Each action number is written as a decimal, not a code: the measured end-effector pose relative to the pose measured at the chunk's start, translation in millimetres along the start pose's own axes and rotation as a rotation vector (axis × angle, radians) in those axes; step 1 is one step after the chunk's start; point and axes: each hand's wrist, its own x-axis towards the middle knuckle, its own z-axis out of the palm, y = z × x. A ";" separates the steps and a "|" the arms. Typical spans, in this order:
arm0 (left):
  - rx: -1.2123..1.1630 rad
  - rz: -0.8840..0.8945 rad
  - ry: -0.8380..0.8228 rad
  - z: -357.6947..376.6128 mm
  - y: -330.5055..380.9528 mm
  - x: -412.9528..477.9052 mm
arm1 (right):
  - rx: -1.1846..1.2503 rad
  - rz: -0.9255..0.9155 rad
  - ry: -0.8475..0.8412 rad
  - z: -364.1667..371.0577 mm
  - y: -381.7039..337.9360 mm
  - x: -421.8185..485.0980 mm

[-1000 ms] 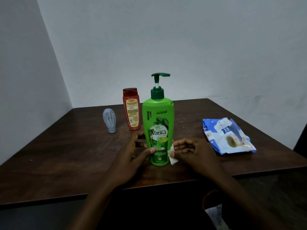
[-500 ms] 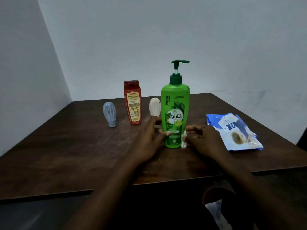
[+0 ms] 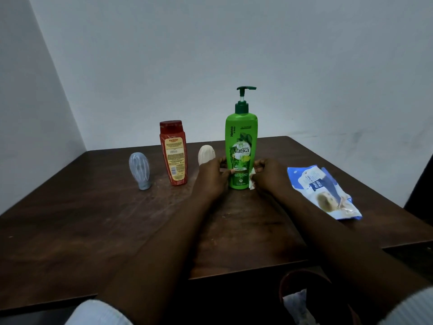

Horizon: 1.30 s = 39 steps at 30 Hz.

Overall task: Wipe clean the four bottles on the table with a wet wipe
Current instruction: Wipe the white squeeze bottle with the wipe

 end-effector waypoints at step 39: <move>0.106 -0.121 0.102 19.8 1.5 31.7 | -0.083 -0.039 0.098 13.8 4.2 32.2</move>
